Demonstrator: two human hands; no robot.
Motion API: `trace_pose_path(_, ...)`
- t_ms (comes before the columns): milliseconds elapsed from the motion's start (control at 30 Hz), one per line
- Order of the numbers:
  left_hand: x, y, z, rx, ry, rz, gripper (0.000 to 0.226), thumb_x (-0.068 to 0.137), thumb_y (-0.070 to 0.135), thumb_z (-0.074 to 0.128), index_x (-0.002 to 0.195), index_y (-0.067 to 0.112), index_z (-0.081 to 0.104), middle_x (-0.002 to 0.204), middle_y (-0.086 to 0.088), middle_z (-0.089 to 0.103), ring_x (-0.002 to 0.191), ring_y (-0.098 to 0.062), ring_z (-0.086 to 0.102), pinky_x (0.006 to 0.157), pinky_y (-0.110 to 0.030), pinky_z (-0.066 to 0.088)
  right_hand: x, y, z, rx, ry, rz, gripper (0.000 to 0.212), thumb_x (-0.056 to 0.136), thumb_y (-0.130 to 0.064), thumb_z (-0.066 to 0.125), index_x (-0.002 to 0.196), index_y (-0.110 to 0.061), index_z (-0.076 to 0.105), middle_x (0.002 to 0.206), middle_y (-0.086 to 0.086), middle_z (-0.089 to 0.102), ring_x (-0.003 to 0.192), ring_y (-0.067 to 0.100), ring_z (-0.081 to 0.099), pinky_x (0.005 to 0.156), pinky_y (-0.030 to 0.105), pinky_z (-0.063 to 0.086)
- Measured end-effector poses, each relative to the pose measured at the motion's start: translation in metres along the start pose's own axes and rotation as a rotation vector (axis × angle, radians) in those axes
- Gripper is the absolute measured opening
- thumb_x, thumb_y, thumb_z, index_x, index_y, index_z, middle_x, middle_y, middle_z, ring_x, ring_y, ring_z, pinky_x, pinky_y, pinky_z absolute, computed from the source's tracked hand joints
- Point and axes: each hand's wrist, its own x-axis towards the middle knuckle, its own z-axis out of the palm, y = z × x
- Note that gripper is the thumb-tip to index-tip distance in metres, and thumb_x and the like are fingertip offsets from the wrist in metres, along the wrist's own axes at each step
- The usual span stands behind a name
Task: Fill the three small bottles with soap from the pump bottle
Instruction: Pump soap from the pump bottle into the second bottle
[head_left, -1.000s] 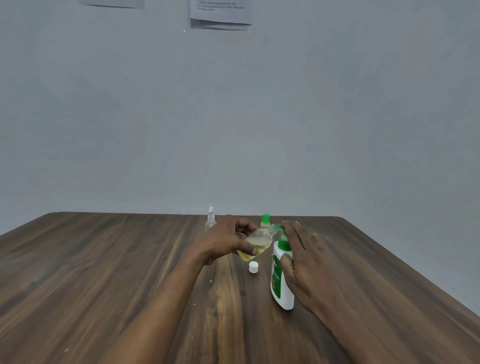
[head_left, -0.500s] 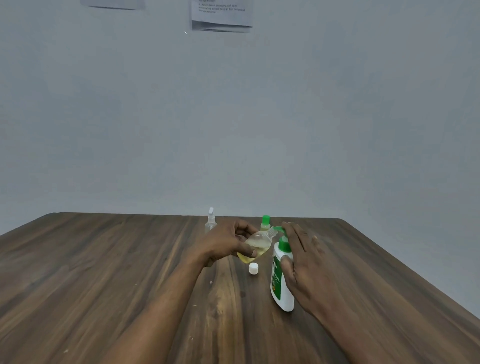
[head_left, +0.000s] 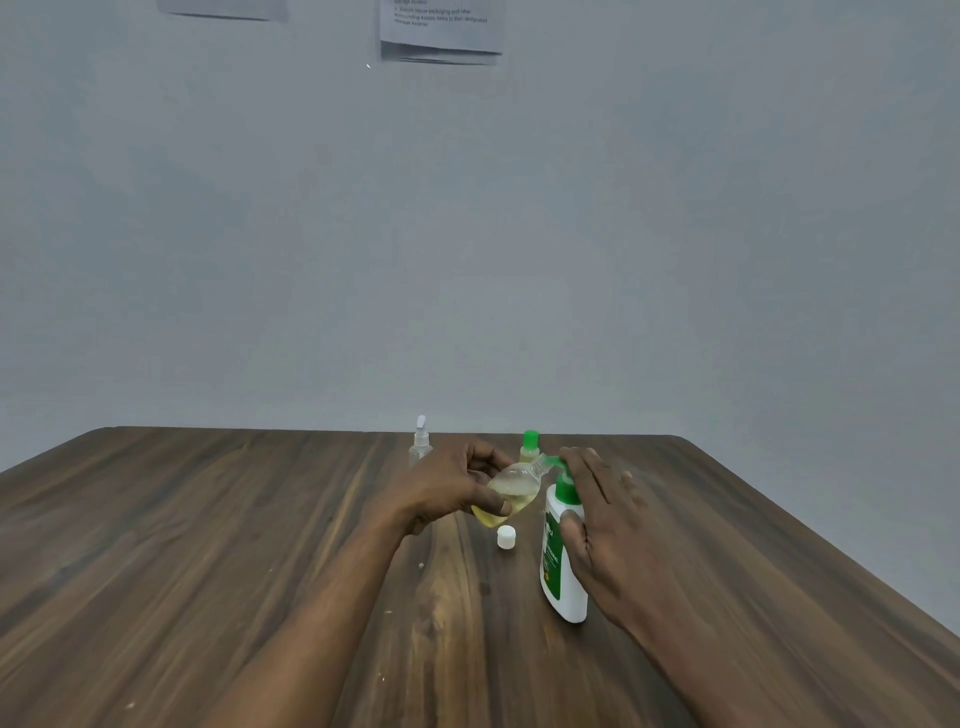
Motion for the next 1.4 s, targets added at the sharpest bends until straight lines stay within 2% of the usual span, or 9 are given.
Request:
trace_pose_path(200, 0.0003, -0.0013, -0.0009, -0.015, 0.005, -0.003, 0.040, 0.073, -0.007, 0.081, 0.110, 0.006, 0.072, 0.090, -0.002, 0.071, 0.072, -0.003, 0.067, 0.064, -0.018, 0.052, -0.0005, 0.0020, -0.0010, -0.002, -0.014, -0.001, 0.060, 0.094, -0.022, 0.042, 0.149, -0.024, 0.018, 0.155, -0.012, 0.019, 0.143, 0.003, 0.014, 0.119, 0.034, 0.009)
trace_pose_path(300, 0.0005, -0.0012, 0.0001, -0.012, -0.003, -0.002, 0.041, 0.074, -0.007, 0.081, 0.111, 0.006, 0.072, 0.089, -0.001, 0.071, 0.072, -0.003, 0.067, 0.065, -0.019, 0.054, -0.0009, 0.0010, -0.0017, 0.009, -0.009, 0.001, 0.058, 0.094, -0.020, 0.042, 0.148, -0.025, 0.021, 0.153, -0.013, 0.022, 0.143, 0.002, 0.014, 0.119, 0.034, 0.010)
trace_pose_path(467, 0.0002, -0.0021, -0.0002, -0.006, 0.012, 0.003, 0.041, 0.074, -0.005, 0.081, 0.112, 0.007, 0.071, 0.103, -0.016, 0.072, 0.084, -0.014, 0.067, 0.073, -0.026, 0.056, 0.0006, -0.0017, -0.0031, -0.009, -0.015, -0.004, 0.054, 0.094, -0.018, 0.041, 0.146, -0.024, 0.026, 0.150, -0.014, 0.026, 0.143, 0.003, 0.014, 0.118, 0.034, 0.010)
trace_pose_path(700, 0.0018, -0.0032, -0.0012, 0.002, 0.002, -0.009, 0.040, 0.074, -0.005, 0.081, 0.110, 0.008, 0.072, 0.080, 0.007, 0.072, 0.073, -0.005, 0.067, 0.066, -0.021, 0.053, -0.0006, -0.0019, -0.0032, -0.007, -0.008, 0.009, 0.060, 0.093, -0.019, 0.042, 0.148, -0.024, 0.019, 0.152, -0.013, 0.021, 0.142, 0.002, 0.015, 0.118, 0.033, 0.008)
trace_pose_path(800, 0.0014, -0.0024, -0.0014, -0.004, 0.006, -0.010, 0.041, 0.073, -0.005, 0.081, 0.111, 0.008, 0.072, 0.082, 0.006, 0.072, 0.074, -0.006, 0.068, 0.068, -0.023, 0.053, -0.0001, 0.0000, -0.0030, -0.012, -0.017, 0.006, 0.062, 0.094, -0.020, 0.043, 0.149, -0.025, 0.016, 0.154, -0.013, 0.019, 0.142, 0.001, 0.014, 0.118, 0.033, 0.008)
trace_pose_path(967, 0.0004, -0.0003, -0.0017, -0.002, 0.013, -0.007, 0.041, 0.073, -0.005, 0.082, 0.110, 0.009, 0.072, 0.078, 0.010, 0.072, 0.072, -0.003, 0.067, 0.068, -0.022, 0.054, 0.0006, 0.0001, -0.0007, 0.000, -0.006, -0.001, 0.058, 0.092, -0.018, 0.043, 0.147, -0.025, 0.024, 0.151, -0.014, 0.025, 0.143, 0.002, 0.014, 0.118, 0.035, 0.011)
trace_pose_path(1133, 0.0004, -0.0012, -0.0006, -0.005, 0.007, -0.006, 0.040, 0.073, -0.005, 0.081, 0.110, 0.008, 0.072, 0.088, 0.001, 0.073, 0.078, -0.009, 0.069, 0.071, -0.025, 0.055, 0.0013, 0.0000, 0.0005, 0.013, 0.001, -0.001, 0.056, 0.092, -0.017, 0.044, 0.145, -0.024, 0.028, 0.149, -0.014, 0.029, 0.142, 0.003, 0.017, 0.119, 0.036, 0.011)
trace_pose_path(1400, 0.0009, -0.0021, -0.0014, -0.023, 0.000, -0.006, 0.041, 0.074, -0.006, 0.081, 0.112, 0.007, 0.071, 0.092, -0.002, 0.073, 0.079, -0.008, 0.069, 0.071, -0.024, 0.055, 0.0005, -0.0003, -0.0036, -0.036, -0.029, 0.010, 0.062, 0.094, -0.022, 0.041, 0.150, -0.024, 0.014, 0.155, -0.013, 0.017, 0.143, 0.002, 0.013, 0.119, 0.032, 0.006)
